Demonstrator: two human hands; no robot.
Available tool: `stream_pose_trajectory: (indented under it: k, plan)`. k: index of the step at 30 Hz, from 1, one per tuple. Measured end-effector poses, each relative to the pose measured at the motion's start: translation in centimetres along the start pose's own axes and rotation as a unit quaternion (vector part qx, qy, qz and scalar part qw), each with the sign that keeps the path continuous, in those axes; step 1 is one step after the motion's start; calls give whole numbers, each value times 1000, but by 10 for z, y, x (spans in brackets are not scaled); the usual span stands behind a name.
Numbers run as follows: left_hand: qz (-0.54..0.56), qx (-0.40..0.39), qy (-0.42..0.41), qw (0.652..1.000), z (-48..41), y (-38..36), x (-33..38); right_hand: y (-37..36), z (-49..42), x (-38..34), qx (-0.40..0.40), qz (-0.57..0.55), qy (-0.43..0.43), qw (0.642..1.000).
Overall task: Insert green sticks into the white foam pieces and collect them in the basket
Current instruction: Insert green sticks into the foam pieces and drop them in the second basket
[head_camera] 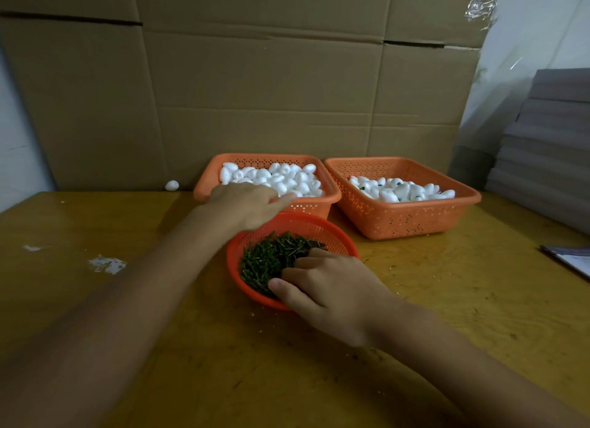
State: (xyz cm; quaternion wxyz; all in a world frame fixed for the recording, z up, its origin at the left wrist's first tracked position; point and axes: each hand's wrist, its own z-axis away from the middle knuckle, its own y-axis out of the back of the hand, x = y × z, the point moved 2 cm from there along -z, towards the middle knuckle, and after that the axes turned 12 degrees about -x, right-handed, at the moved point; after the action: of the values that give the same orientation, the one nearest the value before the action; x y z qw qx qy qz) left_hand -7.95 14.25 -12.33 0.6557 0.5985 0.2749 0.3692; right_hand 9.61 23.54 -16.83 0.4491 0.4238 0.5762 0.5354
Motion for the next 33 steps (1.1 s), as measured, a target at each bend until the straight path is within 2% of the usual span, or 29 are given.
stream_pose_trajectory:
  k: [2, 6, 10, 12, 14, 15, 16, 17, 18, 19, 21, 24, 28, 30, 33]
  plan:
    - [12, -31, 18, 999, -15, 0, -2, -1, 0, 0, -2, -1, -1, 1000]
    - [130, -134, 23, 982, -35, 7, -13, -1, -1, 0, -2, -6, -5, 1000]
    - [136, -172, -1, 976, -43, 12, -18, -2, -1, 0, 2, -4, -12, 1000]
    - [161, -135, -29, 977, -42, 10, -19, -3, -1, 1, 7, -6, -12, 1000]
    - [236, -24, -49, 970, -37, 7, -23, -3, -1, 1, 8, -4, -14, 1000]
    - [294, 52, -55, 953, -33, 7, -24, -3, -1, 0, 8, -5, -16, 1000]
    - [365, 133, -62, 919, -26, 7, -25, -3, -1, 0, 9, -8, -18, 1000]
    - [446, 202, -69, 869, -18, 8, -25, -2, -1, 0, 10, -10, -19, 1000]
    - [520, 245, -84, 814, -8, 8, -25, -2, -1, -1, 11, -12, -19, 1000]
    - [566, 266, -105, 773, 2, 8, -22, -2, -2, -1, 11, -13, -18, 1000]
    - [595, 268, -150, 742, 23, 4, -16, -2, -2, 0, 12, -15, -18, 1000]
    - [633, 220, -194, 716, 52, -9, -8, -3, -2, -1, 11, -11, -20, 1000]
    - [656, 153, -230, 703, 88, -30, 0, -2, -2, -1, 6, -6, -25, 1000]
    - [653, 141, -239, 705, 103, -42, 2, -1, -2, -3, -1, 3, -24, 1000]
    - [614, 134, -257, 734, 111, -57, 0, -2, -3, -4, -1, 12, -25, 1000]
